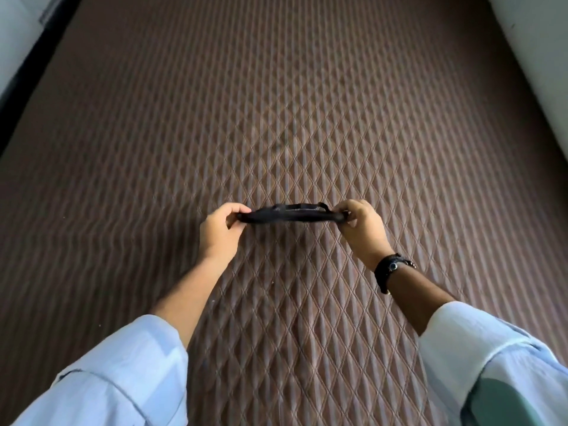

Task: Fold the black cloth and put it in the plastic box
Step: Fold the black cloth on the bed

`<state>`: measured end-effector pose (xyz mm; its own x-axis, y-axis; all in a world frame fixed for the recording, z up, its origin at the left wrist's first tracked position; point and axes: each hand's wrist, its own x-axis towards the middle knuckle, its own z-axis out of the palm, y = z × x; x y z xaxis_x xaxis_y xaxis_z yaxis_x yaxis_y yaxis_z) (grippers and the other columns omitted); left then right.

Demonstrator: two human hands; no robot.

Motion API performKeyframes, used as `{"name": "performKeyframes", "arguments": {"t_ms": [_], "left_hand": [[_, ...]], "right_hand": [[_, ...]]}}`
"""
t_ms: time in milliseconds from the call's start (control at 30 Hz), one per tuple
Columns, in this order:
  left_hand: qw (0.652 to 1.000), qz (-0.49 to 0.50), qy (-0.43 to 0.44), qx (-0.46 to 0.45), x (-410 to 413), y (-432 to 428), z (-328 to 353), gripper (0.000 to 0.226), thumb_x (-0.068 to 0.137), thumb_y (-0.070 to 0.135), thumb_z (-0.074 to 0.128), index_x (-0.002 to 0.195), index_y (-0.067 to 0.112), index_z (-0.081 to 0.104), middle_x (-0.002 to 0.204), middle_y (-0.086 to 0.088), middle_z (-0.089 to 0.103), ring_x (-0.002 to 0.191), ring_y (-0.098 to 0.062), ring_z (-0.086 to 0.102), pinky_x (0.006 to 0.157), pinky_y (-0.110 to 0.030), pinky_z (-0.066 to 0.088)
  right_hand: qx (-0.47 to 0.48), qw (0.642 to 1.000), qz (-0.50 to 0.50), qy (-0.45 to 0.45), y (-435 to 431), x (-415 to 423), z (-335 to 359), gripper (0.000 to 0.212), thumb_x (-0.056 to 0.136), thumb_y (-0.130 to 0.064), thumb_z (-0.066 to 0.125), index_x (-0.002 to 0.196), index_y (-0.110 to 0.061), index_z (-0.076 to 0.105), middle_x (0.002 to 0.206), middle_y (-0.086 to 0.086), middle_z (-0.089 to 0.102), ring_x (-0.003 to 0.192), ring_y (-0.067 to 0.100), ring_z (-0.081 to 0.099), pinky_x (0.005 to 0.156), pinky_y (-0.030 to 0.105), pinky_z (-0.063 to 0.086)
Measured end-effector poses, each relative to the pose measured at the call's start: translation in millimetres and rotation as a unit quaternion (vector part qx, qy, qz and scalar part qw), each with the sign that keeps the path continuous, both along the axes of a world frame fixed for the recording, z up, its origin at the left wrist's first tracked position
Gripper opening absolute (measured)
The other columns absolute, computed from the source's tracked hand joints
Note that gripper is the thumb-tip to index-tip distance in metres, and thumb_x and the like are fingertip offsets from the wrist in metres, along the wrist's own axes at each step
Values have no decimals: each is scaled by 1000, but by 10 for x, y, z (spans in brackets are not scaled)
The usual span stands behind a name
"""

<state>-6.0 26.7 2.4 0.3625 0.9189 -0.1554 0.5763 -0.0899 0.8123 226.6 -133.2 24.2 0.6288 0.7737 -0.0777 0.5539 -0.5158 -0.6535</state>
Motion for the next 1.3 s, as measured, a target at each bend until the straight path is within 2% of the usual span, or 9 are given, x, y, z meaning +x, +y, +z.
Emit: {"name": "performKeyframes", "arguments": {"t_ms": [100, 167, 267, 467, 667, 800, 1000, 1167, 1300], "left_hand": [[992, -51, -5, 119, -38, -149, 82, 42, 76, -27, 57, 92, 8, 75, 112, 1, 67, 111, -21, 67, 102, -32, 52], [988, -71, 36, 134, -103, -280, -5, 44, 77, -28, 52, 95, 4, 76, 125, -7, 64, 120, -19, 61, 105, -28, 46], [992, -50, 92, 76, -218, -479, -195, 46, 87, -19, 47, 107, 8, 79, 135, -8, 60, 122, -16, 57, 102, -22, 39], [980, 119, 104, -124, -135, -475, -229, 30, 98, 29, 63, 124, 16, 71, 116, -10, 77, 107, -34, 73, 96, -44, 59], [931, 174, -7, -320, -21, -341, -194, 52, 92, 6, 76, 142, 6, 62, 115, -14, 73, 91, -25, 74, 90, -34, 60], [972, 111, 81, -189, 93, -390, -39, 42, 92, 19, 74, 132, 12, 70, 114, -4, 77, 96, -25, 74, 95, -37, 61], [993, -30, 50, -99, 710, -870, 251, 32, 88, 35, 74, 119, 27, 70, 85, 20, 63, 88, -10, 67, 70, -19, 48], [980, -116, 19, -161, 833, -1037, 137, 35, 95, 32, 68, 129, 24, 67, 98, 12, 74, 101, -14, 73, 86, -27, 56], [967, -174, 187, -9, 610, -984, -60, 34, 102, 28, 58, 134, 30, 69, 136, 5, 68, 124, -24, 61, 105, -41, 52]], "right_hand": [[40, 992, 45, -113, -135, -88, -80, 25, 82, 1, 65, 102, -13, 67, 109, 0, 57, 99, 17, 54, 84, 24, 47], [-6, 996, 58, -73, -257, -150, -196, 23, 88, -24, 63, 110, -18, 62, 109, -5, 61, 103, 19, 60, 91, 41, 55], [-86, 991, 95, -48, -478, -299, -427, 39, 88, -50, 63, 122, -32, 57, 128, 1, 63, 122, 25, 60, 105, 50, 49], [-67, 993, -82, 44, -474, -392, -447, 31, 99, -19, 53, 130, -14, 59, 122, 10, 68, 112, 29, 65, 94, 39, 53], [-140, 964, -122, 190, -181, -311, -360, 27, 92, -30, 69, 108, -10, 73, 101, 10, 76, 96, 28, 72, 88, 42, 60], [-132, 948, -157, 242, -206, -300, -482, 9, 89, -24, 73, 82, -17, 73, 83, 2, 72, 82, 21, 69, 84, 38, 60], [-84, 927, -191, 310, -257, -308, -548, 26, 90, -18, 72, 68, -22, 59, 69, -5, 62, 65, 13, 58, 68, 30, 52], [-68, 920, -179, 341, -296, -314, -526, 17, 96, -22, 62, 80, -20, 62, 80, 0, 65, 75, 16, 59, 76, 33, 51], [-36, 878, -237, 415, -247, -340, -470, 47, 100, -53, 42, 80, -16, 63, 76, 1, 60, 72, 18, 55, 79, 37, 44]]}}
